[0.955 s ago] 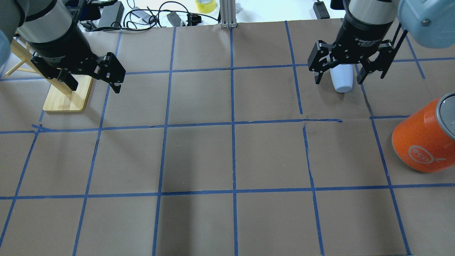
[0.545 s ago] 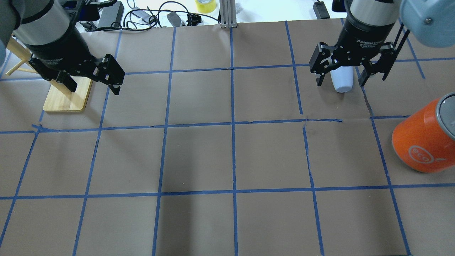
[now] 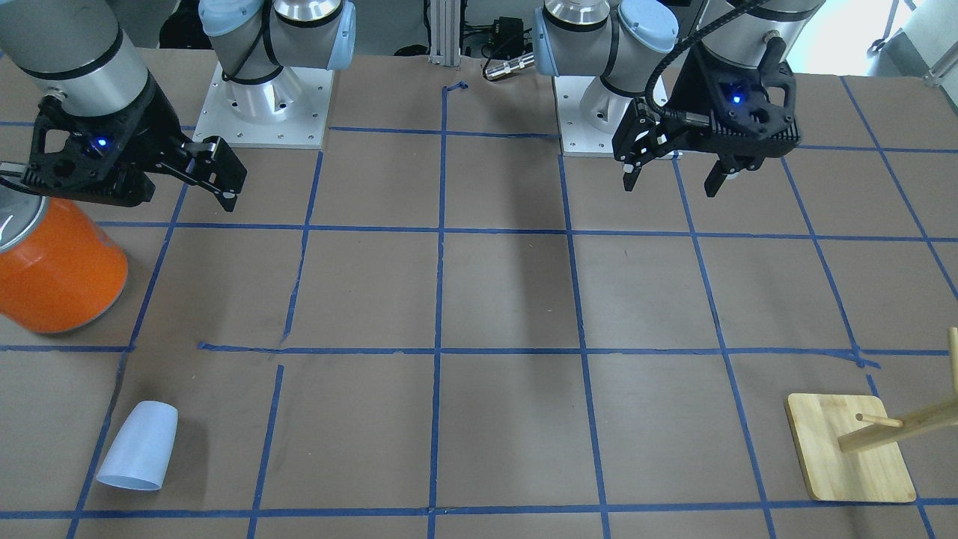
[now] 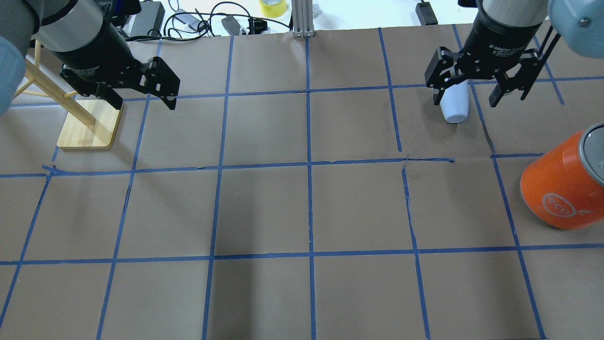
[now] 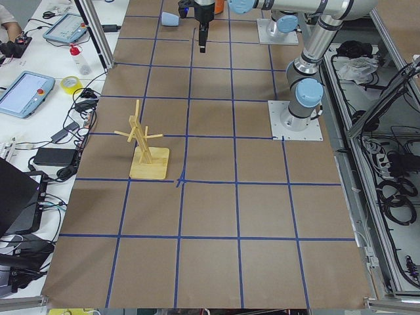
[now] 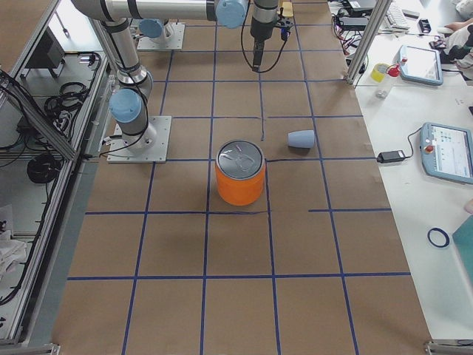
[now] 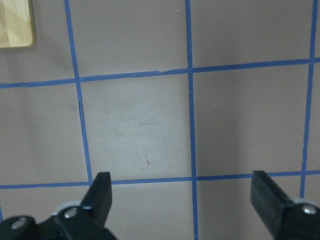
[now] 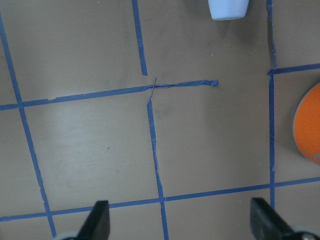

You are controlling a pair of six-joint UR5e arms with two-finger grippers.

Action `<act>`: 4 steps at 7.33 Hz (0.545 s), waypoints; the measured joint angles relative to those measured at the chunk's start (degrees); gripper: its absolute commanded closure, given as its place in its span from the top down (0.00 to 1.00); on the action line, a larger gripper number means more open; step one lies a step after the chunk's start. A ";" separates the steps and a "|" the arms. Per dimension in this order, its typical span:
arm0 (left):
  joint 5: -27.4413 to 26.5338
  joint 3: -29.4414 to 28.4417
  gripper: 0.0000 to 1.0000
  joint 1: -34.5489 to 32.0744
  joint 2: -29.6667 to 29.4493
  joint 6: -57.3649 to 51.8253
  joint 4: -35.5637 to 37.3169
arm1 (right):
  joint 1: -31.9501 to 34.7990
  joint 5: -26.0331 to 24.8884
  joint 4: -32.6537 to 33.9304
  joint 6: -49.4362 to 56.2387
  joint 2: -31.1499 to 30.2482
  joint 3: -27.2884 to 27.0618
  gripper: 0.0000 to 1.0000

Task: Flip cup
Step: 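Open the right gripper above the upside-down white cup, then lower the right gripper onto the white cup and grasp it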

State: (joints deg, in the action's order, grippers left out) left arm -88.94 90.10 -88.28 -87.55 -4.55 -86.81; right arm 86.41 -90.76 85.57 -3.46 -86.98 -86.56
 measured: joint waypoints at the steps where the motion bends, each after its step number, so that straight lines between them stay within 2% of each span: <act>1: 0.56 0.31 1.00 0.07 -0.11 0.23 0.60 | -0.26 0.03 0.14 -0.10 0.75 -0.01 1.00; 4: 0.73 1.05 1.00 0.32 -0.55 0.49 0.94 | -4.08 0.11 5.89 -0.30 6.69 -0.01 1.00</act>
State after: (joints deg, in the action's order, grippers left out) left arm -88.21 91.15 -87.95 -88.10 -4.06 -85.87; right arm 82.32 -90.65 91.46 -3.76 -80.29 -86.57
